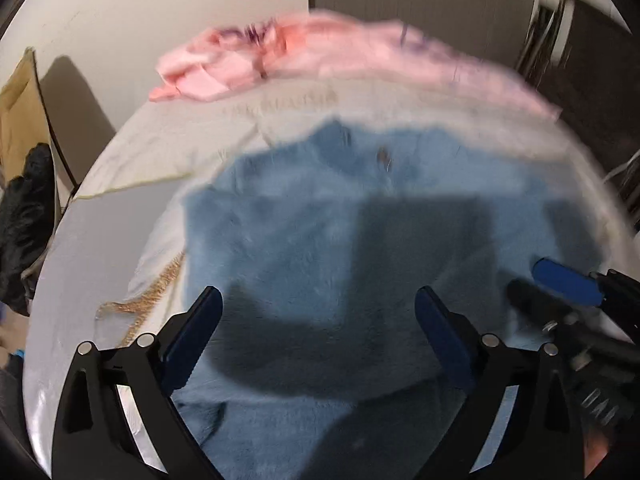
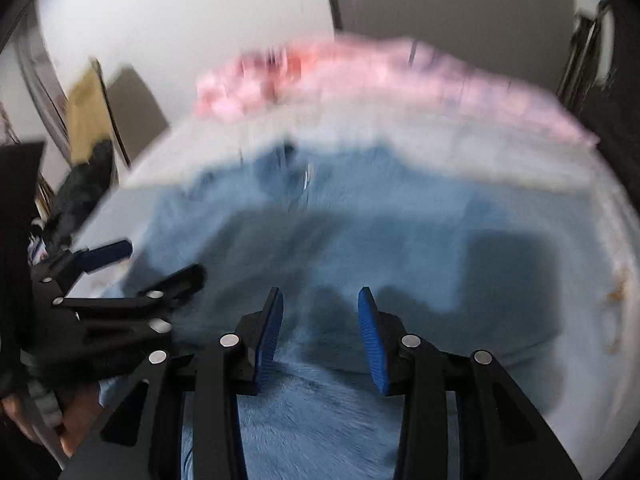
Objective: Fold small clothes
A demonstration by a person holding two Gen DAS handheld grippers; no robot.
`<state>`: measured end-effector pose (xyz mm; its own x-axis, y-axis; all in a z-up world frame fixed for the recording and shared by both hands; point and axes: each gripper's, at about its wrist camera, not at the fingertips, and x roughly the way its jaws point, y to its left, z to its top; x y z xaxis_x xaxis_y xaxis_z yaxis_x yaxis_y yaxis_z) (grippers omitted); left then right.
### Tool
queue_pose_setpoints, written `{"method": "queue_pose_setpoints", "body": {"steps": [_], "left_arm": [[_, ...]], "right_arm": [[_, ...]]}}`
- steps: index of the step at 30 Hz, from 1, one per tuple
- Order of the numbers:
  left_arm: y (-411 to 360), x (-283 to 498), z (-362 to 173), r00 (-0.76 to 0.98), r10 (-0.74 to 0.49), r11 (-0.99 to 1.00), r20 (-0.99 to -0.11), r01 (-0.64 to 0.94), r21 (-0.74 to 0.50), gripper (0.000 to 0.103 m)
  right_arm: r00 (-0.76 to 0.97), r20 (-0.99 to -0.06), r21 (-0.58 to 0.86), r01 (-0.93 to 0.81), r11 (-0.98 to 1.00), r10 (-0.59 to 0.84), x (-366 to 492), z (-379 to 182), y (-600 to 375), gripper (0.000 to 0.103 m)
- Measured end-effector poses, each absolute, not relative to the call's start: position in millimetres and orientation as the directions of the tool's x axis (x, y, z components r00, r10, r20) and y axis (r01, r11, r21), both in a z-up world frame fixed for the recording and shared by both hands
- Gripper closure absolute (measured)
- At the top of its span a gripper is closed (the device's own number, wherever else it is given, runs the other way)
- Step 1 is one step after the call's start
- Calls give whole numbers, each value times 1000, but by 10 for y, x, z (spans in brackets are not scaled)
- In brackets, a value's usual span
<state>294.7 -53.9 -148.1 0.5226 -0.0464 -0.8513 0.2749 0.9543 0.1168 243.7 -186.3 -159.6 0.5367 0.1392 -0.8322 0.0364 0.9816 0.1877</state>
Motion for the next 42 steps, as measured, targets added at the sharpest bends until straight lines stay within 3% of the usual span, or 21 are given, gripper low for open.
{"method": "queue_pose_setpoints", "body": {"steps": [4,7,9,10,13,15,18,22,26,34,35,39,42], "left_arm": [[-441,2837,-1524,544,-11,950,-839,268,162,7],[-188,2664,-1324,589,-46,953,-806,268,141,7],[-56,2728,-1410,574,0,956,-819,240,168,7],[-5,2798,-1508,536,13,960,-844,231,161,6],[247,2899,-1562,462,-83,985,-883,173,-2,6],[358,2812,-1436,480,-83,990,-873,140,-18,6],[459,2557,-1243,531,-66,986,-845,166,27,6],[546,2269,-1313,477,-93,974,-874,224,19,7],[527,2029,-1499,490,34,962,-871,220,161,7],[1014,1284,-1328,435,-182,963,-882,258,-72,9],[1037,1189,-1333,424,-201,960,-883,264,-92,11],[1073,943,-1426,360,-277,941,-891,290,-175,37],[1053,823,-1475,361,-278,941,-890,288,-177,40]], "right_arm": [[584,-803,188,58,980,119,2233,-1589,-1943,66],[682,-730,154,102,983,43,1902,-1346,-2192,59],[648,-761,164,159,974,22,1925,-1444,-2436,56],[569,-820,215,197,956,67,2047,-1647,-2583,58],[583,-807,265,213,941,95,1956,-1591,-2661,64],[616,-781,282,192,940,108,1773,-1448,-2637,63],[625,-776,220,141,965,86,1398,-1304,-2520,57],[548,-827,233,129,964,126,1122,-1548,-2482,57],[543,-837,168,144,975,64,919,-1654,-2386,58],[571,-807,250,97,963,152,99,-1413,-2488,56],[562,-808,278,99,955,178,-30,-1457,-2530,56],[554,-793,363,96,927,254,-339,-1572,-2594,56],[542,-796,380,99,920,271,-430,-1652,-2581,56]]}}
